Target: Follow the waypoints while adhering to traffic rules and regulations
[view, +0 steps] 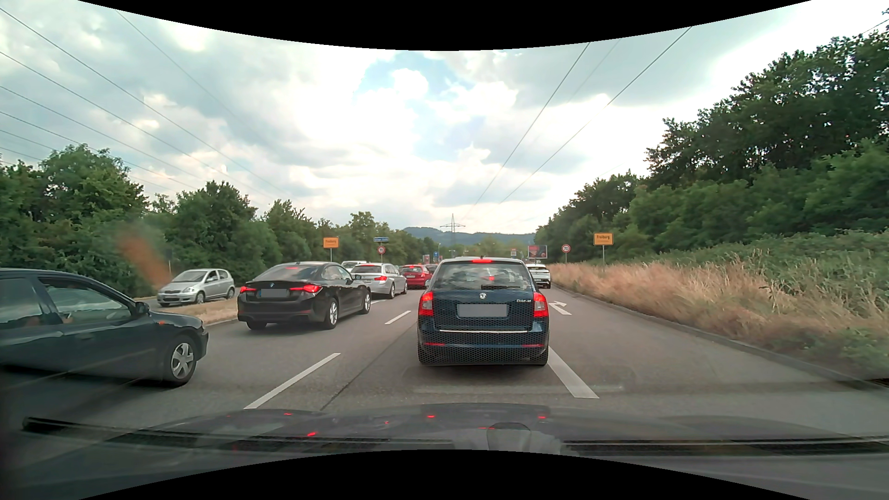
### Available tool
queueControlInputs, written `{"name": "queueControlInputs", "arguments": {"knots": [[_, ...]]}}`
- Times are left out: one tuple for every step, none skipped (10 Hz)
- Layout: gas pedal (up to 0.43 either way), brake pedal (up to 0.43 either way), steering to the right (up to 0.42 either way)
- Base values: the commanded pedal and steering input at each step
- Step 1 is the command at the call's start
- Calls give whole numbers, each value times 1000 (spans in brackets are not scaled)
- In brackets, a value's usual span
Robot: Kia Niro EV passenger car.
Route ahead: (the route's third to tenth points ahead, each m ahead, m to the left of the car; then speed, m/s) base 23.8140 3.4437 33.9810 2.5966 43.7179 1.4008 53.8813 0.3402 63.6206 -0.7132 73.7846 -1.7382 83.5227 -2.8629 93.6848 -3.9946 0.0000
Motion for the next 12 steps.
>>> {"name": "queueControlInputs", "arguments": {"knots": [[0, 287, 1], [0, 287, 0], [0, 287, 0], [0, 287, 0], [0, 287, 1], [0, 287, 0], [0, 287, 0], [0, 287, 0], [0, 287, 1], [0, 287, 0], [0, 287, 0], [0, 287, 1]]}}
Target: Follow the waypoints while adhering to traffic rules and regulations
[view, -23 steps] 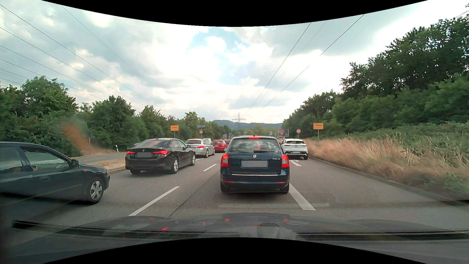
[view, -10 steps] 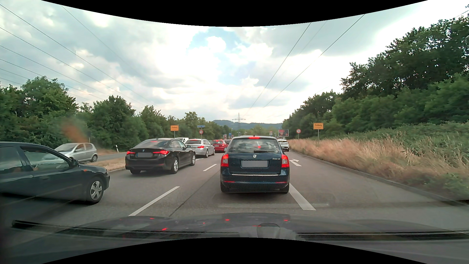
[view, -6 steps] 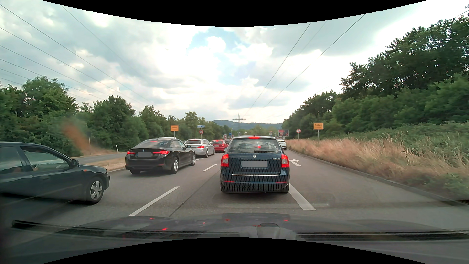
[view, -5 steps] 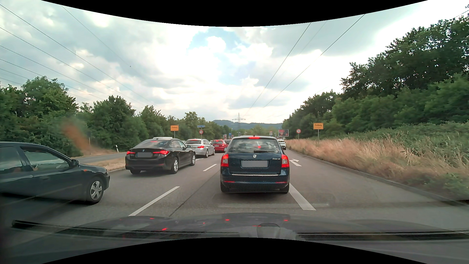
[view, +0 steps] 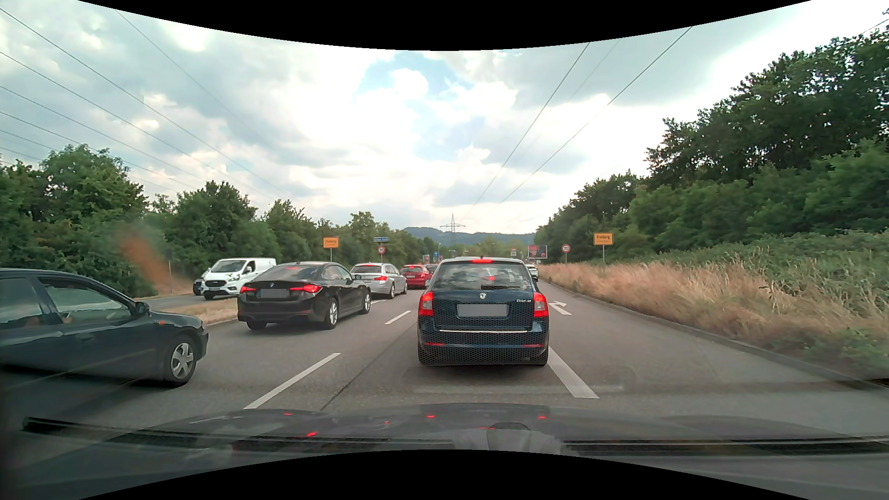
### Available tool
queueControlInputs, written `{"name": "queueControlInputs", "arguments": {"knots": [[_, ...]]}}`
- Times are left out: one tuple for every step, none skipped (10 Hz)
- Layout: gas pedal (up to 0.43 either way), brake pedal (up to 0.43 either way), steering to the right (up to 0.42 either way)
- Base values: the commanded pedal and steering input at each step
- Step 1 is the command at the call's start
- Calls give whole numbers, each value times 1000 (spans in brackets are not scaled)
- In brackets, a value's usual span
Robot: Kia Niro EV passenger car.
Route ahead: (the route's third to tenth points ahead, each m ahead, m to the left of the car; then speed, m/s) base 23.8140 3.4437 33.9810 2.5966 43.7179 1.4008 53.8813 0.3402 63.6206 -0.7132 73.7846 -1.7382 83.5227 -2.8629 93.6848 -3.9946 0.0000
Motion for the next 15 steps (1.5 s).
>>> {"name": "queueControlInputs", "arguments": {"knots": [[0, 287, 1], [0, 287, 0], [0, 287, 1], [0, 287, 1], [0, 287, 0], [0, 287, 0], [0, 287, 0], [0, 287, 1], [0, 287, 1], [0, 287, 0], [0, 287, 1], [0, 287, 0], [0, 287, 0], [0, 287, 0], [0, 287, 0]]}}
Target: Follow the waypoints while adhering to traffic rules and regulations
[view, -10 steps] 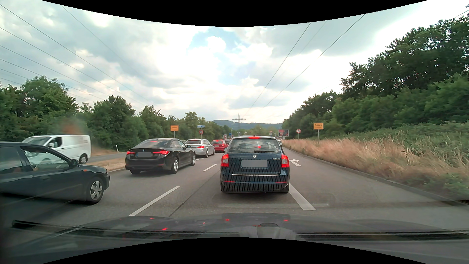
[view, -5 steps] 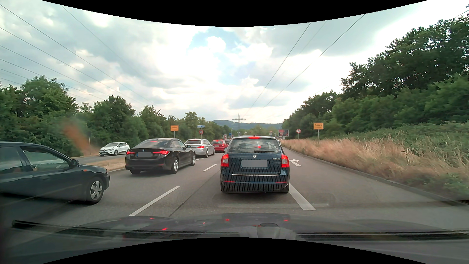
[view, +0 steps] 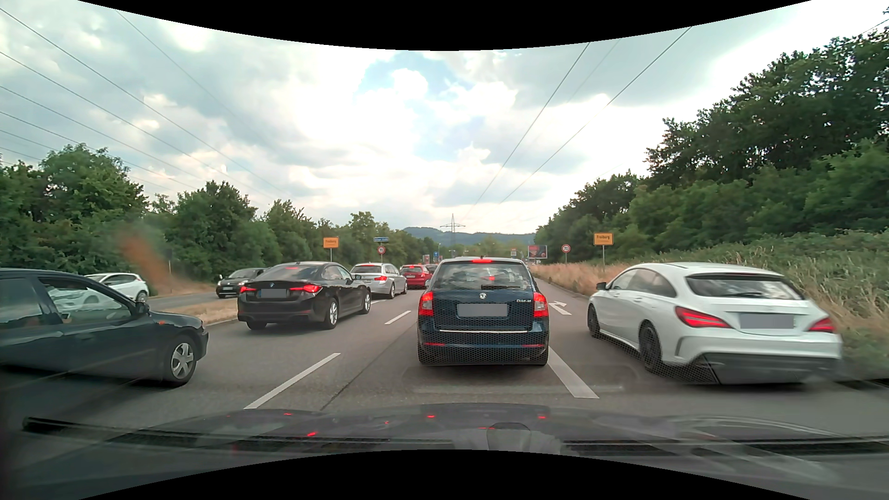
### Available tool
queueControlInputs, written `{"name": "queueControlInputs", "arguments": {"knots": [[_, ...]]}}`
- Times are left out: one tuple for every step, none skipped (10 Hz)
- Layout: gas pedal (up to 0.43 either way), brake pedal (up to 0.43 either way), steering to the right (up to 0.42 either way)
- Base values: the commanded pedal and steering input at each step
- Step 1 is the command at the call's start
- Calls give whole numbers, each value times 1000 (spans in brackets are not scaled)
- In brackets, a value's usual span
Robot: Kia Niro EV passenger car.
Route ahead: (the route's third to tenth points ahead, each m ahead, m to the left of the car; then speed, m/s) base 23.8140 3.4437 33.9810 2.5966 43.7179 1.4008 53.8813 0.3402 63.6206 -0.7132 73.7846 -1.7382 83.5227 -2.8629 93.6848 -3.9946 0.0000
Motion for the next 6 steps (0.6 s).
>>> {"name": "queueControlInputs", "arguments": {"knots": [[0, 287, 0], [0, 287, 0], [0, 287, 1], [0, 287, 1], [0, 287, 1], [0, 287, 0]]}}
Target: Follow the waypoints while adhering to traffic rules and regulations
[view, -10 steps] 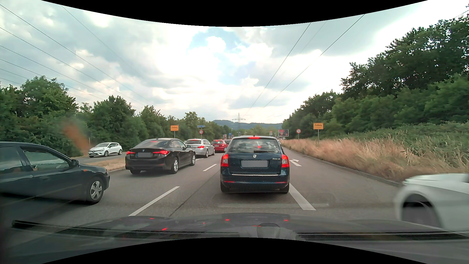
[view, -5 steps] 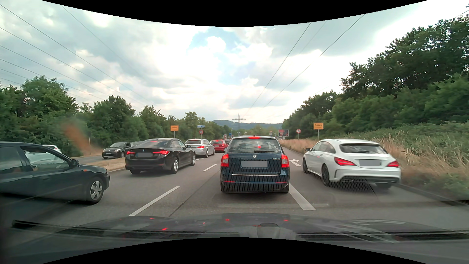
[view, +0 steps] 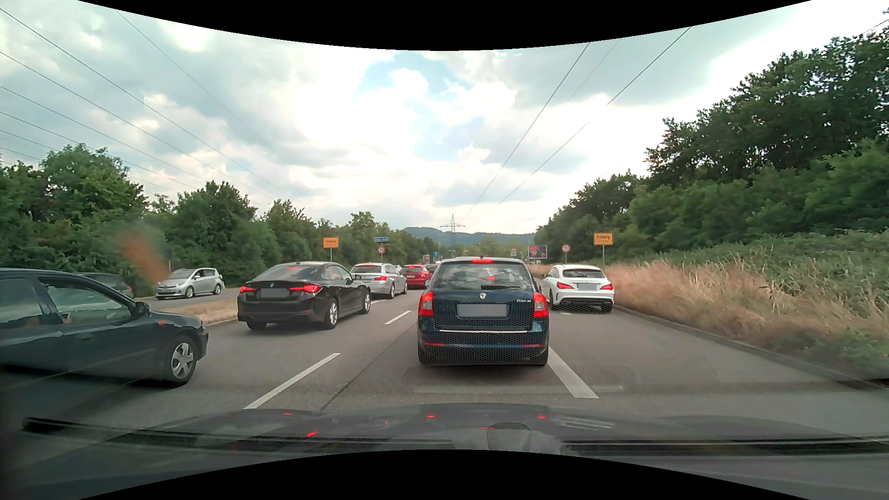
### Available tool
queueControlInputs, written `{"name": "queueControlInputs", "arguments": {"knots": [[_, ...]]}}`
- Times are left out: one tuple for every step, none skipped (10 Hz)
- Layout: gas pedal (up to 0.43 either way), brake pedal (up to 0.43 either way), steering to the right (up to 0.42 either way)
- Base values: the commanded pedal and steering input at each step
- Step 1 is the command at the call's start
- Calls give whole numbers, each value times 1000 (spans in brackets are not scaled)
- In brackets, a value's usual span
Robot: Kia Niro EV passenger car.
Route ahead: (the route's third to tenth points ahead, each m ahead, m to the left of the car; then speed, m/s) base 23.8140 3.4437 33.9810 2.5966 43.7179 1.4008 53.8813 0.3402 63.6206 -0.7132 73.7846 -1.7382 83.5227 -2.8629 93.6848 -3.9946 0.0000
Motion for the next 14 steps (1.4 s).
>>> {"name": "queueControlInputs", "arguments": {"knots": [[0, 287, 0], [0, 287, 0], [0, 287, 1], [0, 287, 0], [0, 287, 0], [0, 287, 1], [0, 287, 1], [0, 287, 1], [0, 287, 0], [0, 287, 0], [0, 287, 0], [0, 287, 0], [0, 287, 1], [0, 287, 1]]}}
